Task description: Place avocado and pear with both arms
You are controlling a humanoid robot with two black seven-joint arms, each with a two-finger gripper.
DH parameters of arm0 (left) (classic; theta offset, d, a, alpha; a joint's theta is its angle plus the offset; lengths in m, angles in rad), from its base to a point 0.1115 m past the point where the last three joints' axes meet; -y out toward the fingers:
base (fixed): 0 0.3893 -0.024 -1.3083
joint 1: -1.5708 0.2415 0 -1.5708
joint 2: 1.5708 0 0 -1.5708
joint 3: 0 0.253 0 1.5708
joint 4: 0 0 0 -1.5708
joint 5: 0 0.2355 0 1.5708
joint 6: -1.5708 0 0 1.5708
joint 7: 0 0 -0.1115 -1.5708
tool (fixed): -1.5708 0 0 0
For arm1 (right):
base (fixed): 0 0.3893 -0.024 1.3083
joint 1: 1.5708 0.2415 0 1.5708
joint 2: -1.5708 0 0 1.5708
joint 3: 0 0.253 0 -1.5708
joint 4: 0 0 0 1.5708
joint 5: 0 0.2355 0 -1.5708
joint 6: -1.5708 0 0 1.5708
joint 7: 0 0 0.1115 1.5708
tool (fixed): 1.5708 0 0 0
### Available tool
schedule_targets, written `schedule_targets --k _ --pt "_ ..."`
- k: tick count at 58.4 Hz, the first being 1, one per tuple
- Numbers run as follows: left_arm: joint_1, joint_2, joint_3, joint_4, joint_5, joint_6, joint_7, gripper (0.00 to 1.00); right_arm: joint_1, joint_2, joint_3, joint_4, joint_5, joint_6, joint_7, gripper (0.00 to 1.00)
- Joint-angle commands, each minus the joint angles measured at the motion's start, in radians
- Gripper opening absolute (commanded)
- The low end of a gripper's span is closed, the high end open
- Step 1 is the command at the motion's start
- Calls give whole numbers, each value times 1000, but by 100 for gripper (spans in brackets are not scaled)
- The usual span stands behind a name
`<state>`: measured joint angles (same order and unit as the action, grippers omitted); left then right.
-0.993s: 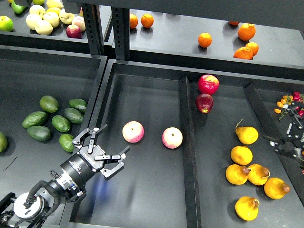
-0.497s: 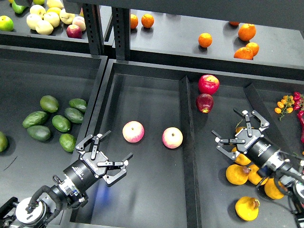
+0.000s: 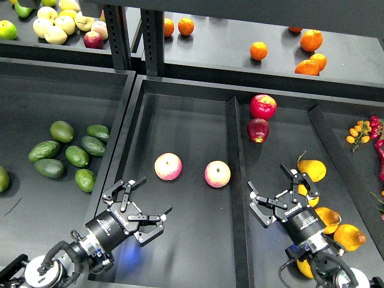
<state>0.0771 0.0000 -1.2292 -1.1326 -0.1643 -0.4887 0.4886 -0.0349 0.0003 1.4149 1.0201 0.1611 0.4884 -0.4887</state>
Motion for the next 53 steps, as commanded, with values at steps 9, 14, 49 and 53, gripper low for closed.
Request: schedule_targets --k 9,14,49,53 --pt "-26 0 2 62 0 0 0 99 -79 0 -2 0 2 0 0 100" --pt "-51 0 5 97 0 0 0 99 -82 0 -2 -1 2 0 25 100" --pt "-241 0 8 -9 -1 0 0 99 -20 0 27 178 37 0 75 100" --pt "-263 0 7 -27 -3 0 0 99 -5 0 27 196 63 0 73 100"
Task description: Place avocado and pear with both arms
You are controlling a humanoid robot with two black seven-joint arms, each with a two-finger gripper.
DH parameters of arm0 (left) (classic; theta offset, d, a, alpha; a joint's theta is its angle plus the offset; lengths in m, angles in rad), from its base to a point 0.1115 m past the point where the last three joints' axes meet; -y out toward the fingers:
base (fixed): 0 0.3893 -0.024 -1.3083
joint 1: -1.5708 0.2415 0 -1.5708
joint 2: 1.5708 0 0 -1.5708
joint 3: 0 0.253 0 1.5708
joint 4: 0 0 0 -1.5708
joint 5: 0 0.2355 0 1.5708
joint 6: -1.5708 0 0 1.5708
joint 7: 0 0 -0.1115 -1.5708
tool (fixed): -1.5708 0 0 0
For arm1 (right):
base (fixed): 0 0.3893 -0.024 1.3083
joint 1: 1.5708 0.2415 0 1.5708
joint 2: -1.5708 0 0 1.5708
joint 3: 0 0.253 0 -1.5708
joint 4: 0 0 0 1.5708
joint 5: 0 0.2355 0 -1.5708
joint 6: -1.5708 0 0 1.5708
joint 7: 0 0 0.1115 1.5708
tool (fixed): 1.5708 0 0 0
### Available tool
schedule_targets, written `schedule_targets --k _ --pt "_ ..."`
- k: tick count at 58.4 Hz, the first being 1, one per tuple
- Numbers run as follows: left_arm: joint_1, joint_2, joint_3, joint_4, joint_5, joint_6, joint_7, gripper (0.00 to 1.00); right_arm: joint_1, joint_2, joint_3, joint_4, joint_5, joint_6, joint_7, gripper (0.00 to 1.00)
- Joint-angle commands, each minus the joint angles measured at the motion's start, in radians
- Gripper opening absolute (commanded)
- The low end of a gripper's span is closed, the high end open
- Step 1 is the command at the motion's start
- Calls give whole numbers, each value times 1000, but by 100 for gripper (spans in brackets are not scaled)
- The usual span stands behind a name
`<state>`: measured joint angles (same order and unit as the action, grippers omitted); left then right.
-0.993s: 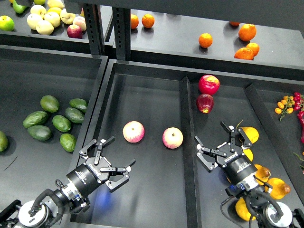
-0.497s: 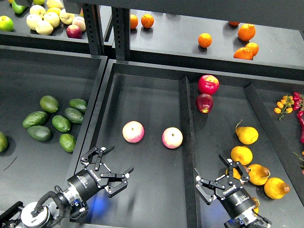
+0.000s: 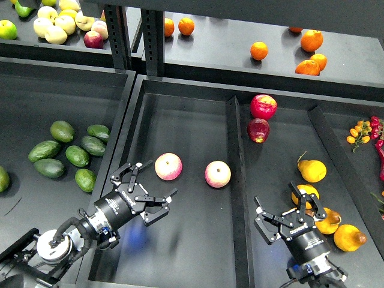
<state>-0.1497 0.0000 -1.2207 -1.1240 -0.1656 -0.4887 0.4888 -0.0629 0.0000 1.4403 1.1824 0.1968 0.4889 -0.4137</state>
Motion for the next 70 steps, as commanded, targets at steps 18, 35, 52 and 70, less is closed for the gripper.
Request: schedule_targets --k 18,35,52,70 --pt "-21 0 -11 -36 -87 0 -104 99 28 0 11 57 165 0 -2 100" --pt "58 0 -14 -66 -95 0 -184 99 3 0 0 65 176 -52 -10 100" --pt "108 0 -26 -117 -95 0 -185 99 -52 0 -1 98 178 -58 -1 100" --pt "110 0 -29 -137 -95 0 -182 99 -55 0 -31 100 171 -67 1 100"
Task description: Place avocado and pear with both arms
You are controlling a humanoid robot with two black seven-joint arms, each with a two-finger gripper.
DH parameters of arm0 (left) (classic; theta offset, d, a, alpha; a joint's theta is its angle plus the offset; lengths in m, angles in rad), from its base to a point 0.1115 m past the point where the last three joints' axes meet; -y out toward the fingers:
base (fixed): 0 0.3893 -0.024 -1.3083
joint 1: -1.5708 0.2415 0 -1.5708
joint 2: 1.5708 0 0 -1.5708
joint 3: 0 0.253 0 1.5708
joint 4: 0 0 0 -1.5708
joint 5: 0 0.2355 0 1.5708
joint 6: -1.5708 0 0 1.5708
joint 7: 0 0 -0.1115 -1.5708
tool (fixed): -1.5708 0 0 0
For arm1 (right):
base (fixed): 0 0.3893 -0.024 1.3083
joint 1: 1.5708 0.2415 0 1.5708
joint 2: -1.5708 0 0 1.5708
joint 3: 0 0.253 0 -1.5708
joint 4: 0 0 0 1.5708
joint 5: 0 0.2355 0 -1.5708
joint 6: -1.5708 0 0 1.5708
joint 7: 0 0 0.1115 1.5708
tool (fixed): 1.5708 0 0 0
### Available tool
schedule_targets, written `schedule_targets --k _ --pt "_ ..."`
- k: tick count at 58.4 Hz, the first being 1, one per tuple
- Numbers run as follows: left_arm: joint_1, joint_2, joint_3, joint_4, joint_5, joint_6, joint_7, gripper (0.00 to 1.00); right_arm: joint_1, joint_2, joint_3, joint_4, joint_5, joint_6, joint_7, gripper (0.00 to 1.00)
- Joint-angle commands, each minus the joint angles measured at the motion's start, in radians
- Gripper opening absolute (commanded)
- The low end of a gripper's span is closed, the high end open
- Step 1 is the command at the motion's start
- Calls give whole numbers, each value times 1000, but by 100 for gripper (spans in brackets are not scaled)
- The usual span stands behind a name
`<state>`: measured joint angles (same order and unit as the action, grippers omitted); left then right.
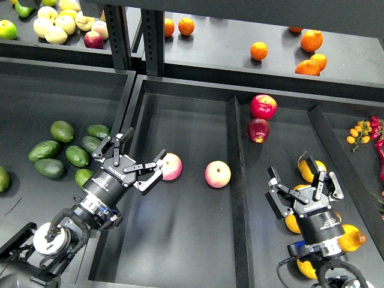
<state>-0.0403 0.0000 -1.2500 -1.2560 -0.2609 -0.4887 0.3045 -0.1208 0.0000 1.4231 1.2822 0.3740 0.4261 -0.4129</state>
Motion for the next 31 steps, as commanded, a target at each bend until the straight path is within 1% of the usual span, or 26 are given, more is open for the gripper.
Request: schedule_targets --k 1,13,31 --pt "0 0 0 -5 0 0 2 99 3 0 -13 0 -6 -7 0 100" --pt "8 0 3 -8 2 0 8 99 15 0 -30 -1 -12 -27 0 100" --pt "20 0 11 -28 3 0 13 99 21 0 -41 6 -49 -15 0 100"
